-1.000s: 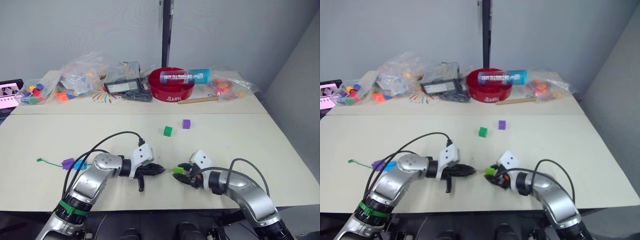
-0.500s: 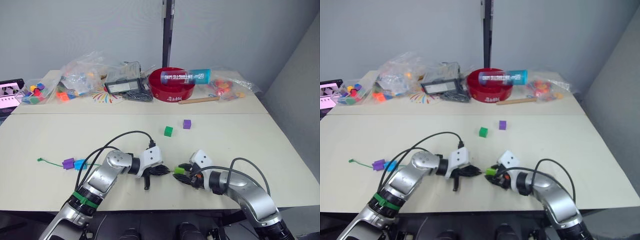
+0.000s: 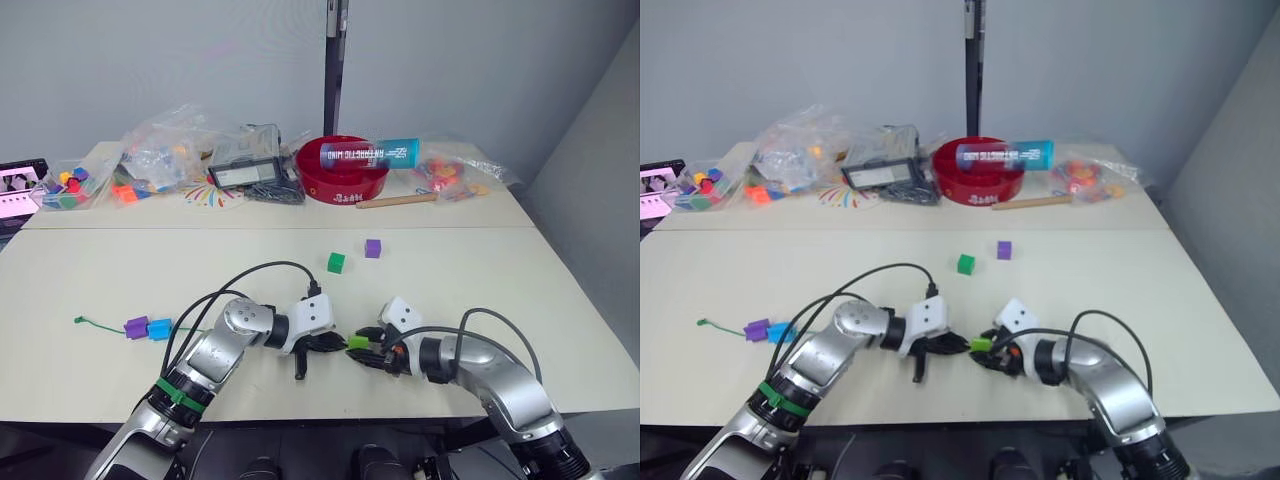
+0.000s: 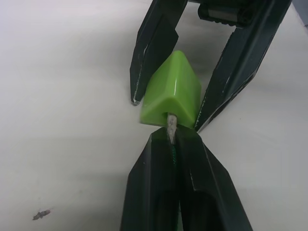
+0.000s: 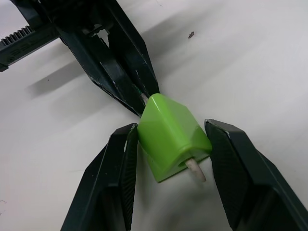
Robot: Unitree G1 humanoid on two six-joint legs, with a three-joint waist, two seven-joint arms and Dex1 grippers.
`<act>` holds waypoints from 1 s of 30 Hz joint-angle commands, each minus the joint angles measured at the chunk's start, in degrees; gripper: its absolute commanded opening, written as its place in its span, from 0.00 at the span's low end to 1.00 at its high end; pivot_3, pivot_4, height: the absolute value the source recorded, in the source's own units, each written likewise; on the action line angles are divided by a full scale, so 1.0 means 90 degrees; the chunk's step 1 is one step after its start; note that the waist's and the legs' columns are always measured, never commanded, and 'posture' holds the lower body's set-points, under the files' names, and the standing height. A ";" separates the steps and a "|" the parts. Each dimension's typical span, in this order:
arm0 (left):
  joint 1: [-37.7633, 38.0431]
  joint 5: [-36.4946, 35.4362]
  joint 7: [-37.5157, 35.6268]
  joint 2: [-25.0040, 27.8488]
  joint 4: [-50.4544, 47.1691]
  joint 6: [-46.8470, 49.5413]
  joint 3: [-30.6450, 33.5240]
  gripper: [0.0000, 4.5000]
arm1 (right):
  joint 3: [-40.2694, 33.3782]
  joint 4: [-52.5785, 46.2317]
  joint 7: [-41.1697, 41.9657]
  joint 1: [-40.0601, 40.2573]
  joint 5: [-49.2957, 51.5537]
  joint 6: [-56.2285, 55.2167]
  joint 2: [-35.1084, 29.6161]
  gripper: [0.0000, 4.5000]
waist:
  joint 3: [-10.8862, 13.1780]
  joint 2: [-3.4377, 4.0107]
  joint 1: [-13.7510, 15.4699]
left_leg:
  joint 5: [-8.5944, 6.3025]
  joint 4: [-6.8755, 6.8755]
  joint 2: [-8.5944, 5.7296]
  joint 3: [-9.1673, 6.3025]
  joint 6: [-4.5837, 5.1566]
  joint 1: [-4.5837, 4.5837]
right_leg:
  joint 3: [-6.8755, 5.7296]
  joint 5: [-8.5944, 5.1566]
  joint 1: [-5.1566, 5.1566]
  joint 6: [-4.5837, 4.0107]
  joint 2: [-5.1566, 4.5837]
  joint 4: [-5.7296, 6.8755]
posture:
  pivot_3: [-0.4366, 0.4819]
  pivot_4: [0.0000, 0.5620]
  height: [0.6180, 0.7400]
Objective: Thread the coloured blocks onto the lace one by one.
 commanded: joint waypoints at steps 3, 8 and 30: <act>0.0077 -0.0118 -0.0103 0.0225 -0.0455 0.0074 0.0082 0.44 | 0.0318 0.0226 0.0048 0.0073 0.0042 0.0103 0.0078 0.38 | -0.0001 0.0001 -0.0027 | 0.0000 0.0000 0.0003 0.0000 0.0000 0.0001 | 0.0001 0.0000 -0.0003 0.0000 0.0003 0.0003 | 0.48 0.27 0.92; 0.0240 -0.0507 -0.0275 0.0699 -0.1032 0.0340 0.0541 0.59 | 0.0283 0.0235 0.0055 0.0143 0.0064 0.0133 0.0045 0.38 | -0.0001 0.0001 -0.0029 | 0.0000 -0.0006 0.0004 0.0000 0.0001 -0.0002 | 0.0001 0.0000 -0.0009 -0.0001 0.0002 0.0002 | 0.48 0.27 0.92; 0.0383 -0.0548 -0.0466 0.0860 0.0006 -0.0331 0.0475 0.33 | 0.0299 -0.0326 -0.0150 0.0264 0.0368 0.0898 -0.0104 0.38 | -0.0004 0.0000 0.0019 | 0.0000 -0.0006 0.0002 0.0000 0.0000 -0.0004 | -0.0002 -0.0001 -0.0006 0.0000 -0.0001 -0.0002 | 0.48 0.27 0.92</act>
